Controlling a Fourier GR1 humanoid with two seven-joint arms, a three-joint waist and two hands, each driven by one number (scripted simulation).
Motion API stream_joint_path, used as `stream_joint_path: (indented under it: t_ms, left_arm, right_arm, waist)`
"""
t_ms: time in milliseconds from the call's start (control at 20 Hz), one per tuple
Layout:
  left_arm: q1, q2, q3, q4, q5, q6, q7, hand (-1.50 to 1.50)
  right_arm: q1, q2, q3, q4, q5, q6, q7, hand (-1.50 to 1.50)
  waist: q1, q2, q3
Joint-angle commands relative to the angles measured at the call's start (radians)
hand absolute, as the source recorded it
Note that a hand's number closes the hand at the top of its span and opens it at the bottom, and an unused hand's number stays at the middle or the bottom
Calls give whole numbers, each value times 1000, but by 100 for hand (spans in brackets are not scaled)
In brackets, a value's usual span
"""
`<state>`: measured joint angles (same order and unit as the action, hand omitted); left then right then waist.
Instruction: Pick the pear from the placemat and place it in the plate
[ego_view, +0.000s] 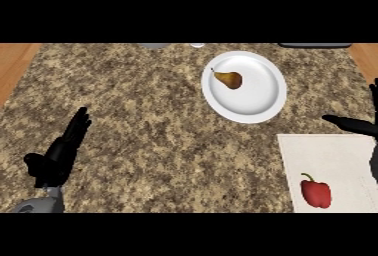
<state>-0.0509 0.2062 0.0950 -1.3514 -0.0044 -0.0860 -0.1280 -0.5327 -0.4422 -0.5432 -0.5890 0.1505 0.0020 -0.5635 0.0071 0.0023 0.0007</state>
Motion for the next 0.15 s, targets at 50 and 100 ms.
stream_joint_path:
  t_ms: [50,100]
  left_arm:
    - [-65,-15,10,126,-21,-2,-65,0]
    - [-4,9,13,2,6,-27,-1,0]
  right_arm:
    - [-50,-71,4,161,-7,16,-97,-150]
    - [-33,-70,-16,209,-11,-12,-183,-150]
  waist:
    - [3,3,0]
    - [10,3,1]
